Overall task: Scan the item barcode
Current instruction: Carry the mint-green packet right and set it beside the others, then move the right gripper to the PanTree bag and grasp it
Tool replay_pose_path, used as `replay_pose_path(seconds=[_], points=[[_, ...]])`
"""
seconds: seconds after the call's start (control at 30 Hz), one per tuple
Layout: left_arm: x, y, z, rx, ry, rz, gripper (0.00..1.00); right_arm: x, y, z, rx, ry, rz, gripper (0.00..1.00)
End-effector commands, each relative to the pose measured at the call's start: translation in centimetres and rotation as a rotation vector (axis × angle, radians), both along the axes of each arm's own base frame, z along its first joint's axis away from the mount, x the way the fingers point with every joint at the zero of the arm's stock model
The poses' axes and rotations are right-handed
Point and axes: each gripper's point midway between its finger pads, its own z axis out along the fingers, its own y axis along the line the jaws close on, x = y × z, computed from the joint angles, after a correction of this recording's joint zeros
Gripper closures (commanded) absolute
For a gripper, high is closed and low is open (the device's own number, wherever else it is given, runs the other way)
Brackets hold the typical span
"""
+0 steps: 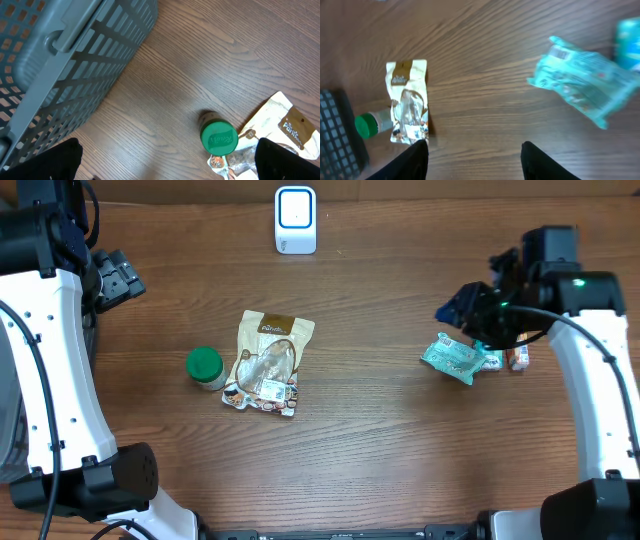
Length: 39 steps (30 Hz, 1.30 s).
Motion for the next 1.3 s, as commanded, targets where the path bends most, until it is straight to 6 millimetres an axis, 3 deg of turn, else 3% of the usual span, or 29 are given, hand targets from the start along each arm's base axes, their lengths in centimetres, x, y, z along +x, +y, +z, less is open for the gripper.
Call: replay_pose_path(seconds=[0.0, 0.3, 0.73, 1.13, 1.27], points=[[-0.1, 0.0, 0.2, 0.016, 0.002, -0.017, 0.01, -0.6, 2.4, -1.5, 0.024, 0.018, 0.050, 0.44], [-0.1, 0.0, 0.2, 0.016, 0.002, -0.017, 0.00, -0.9, 8.7, -5.7, 0.069, 0.028, 0.104, 0.48], [-0.1, 0.0, 0.2, 0.017, 0.002, -0.017, 0.00, -2.1, 20.8, -11.4, 0.160, 0.103, 0.244, 0.41], [-0.1, 0.0, 0.2, 0.016, 0.002, -0.017, 0.00, -4.2, 24.7, -15.1, 0.187, 0.222, 0.233, 0.42], [-0.1, 0.0, 0.2, 0.017, 0.002, -0.017, 0.00, -5.5, 26.4, -16.1, 0.211, 0.255, 0.274, 0.47]])
